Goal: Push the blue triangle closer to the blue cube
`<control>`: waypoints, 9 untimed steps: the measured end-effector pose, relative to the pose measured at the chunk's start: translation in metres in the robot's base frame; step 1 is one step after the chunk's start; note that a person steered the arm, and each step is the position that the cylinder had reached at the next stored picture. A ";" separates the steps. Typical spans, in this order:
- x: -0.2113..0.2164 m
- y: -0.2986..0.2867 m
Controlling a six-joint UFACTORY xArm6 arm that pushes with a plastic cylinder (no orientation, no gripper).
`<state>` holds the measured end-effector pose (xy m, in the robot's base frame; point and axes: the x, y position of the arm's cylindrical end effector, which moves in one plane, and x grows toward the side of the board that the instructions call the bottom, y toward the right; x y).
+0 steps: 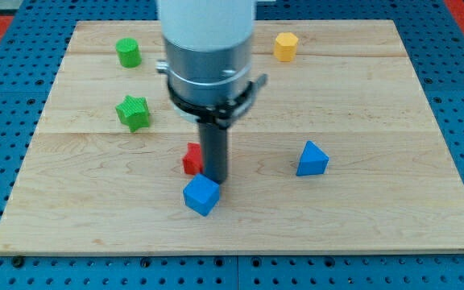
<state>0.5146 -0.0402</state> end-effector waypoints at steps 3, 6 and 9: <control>-0.067 0.131; -0.017 0.211; 0.059 0.173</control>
<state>0.5738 0.1323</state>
